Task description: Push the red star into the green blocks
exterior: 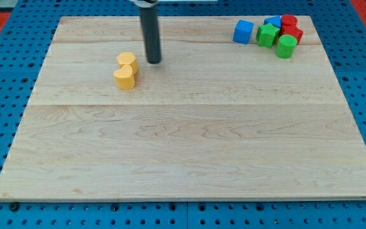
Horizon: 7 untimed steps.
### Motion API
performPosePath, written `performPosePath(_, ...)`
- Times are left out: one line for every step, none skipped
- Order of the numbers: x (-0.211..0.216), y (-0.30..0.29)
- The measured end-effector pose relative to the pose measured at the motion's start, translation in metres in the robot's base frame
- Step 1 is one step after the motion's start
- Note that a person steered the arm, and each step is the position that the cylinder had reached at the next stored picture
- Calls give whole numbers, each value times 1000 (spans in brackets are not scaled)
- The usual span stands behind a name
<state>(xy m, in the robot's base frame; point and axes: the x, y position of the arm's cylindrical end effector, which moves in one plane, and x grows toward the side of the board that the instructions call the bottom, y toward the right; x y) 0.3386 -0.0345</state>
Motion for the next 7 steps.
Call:
performPosePath(25,100)
performPosePath(19,218)
performPosePath(-17,291)
performPosePath(-34,295)
performPosePath(-48,271)
performPosePath(-48,234)
performPosePath(-48,228)
